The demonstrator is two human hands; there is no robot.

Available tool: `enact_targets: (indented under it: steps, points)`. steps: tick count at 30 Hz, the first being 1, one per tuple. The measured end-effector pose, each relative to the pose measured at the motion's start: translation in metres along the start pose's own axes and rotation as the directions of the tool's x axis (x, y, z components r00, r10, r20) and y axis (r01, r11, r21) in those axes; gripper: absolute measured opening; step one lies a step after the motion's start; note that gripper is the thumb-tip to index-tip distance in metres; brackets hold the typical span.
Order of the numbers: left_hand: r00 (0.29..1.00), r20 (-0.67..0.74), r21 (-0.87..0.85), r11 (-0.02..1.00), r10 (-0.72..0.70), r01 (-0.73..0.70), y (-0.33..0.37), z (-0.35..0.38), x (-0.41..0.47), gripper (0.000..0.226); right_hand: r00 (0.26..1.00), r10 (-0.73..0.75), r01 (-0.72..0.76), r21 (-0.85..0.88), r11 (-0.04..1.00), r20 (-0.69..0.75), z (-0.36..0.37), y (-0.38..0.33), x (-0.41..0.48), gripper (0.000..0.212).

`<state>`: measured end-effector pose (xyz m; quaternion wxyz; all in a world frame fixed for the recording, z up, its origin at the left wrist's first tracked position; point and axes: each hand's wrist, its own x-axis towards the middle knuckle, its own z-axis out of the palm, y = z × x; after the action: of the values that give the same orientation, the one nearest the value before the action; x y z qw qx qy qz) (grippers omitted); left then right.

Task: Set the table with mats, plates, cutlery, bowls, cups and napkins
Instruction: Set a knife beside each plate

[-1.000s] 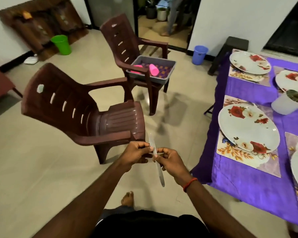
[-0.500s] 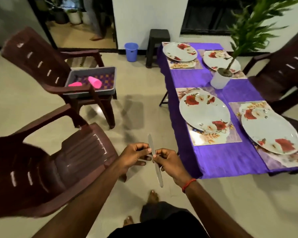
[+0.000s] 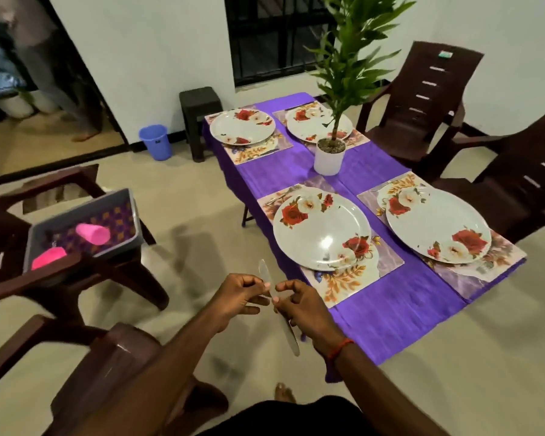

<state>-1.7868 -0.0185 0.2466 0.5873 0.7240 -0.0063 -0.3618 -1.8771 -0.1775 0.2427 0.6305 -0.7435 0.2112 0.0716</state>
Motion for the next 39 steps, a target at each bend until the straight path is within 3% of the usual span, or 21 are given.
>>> enact_targets:
  steps: [8, 15, 20, 27, 32, 39]
  points:
    - [0.999, 0.005, -0.014, 0.998, -0.053, 0.053, 0.041, 0.033, 0.067, 0.022, 0.979, -0.090, 0.081, -0.058, 0.995, -0.182, -0.028, 0.000, 0.053, 0.036]
    - [0.992, 0.107, 0.064, 0.996, -0.069, 0.062, 0.063, 0.049, 0.119, 0.019, 0.955, -0.047, -0.004, -0.170, 0.985, -0.294, -0.047, 0.000, 0.072, 0.049]
    - [0.968, 0.228, 0.111, 0.990, -0.106, 0.082, 0.089, 0.065, 0.168, 0.019, 0.883, -0.091, -0.092, -0.359, 0.929, -0.461, -0.073, -0.003, 0.092, 0.038]
    - [0.908, 0.403, 0.217, 0.976, -0.118, 0.030, 0.133, 0.076, 0.234, 0.016, 0.779, -0.114, -0.248, -0.470, 0.847, -0.617, -0.080, -0.014, 0.145, 0.023]
    - [0.838, 0.517, 0.312, 0.950, -0.173, 0.004, 0.146, 0.070, 0.272, 0.019, 0.713, -0.055, -0.334, -0.408, 0.849, -0.699, -0.072, -0.021, 0.173, 0.020]
    - [0.723, 0.645, 0.437, 0.895, -0.246, -0.086, 0.143, 0.073, 0.309, 0.023, 0.535, 0.117, -0.422, -0.144, 0.895, -0.837, -0.052, -0.015, 0.183, 0.012]
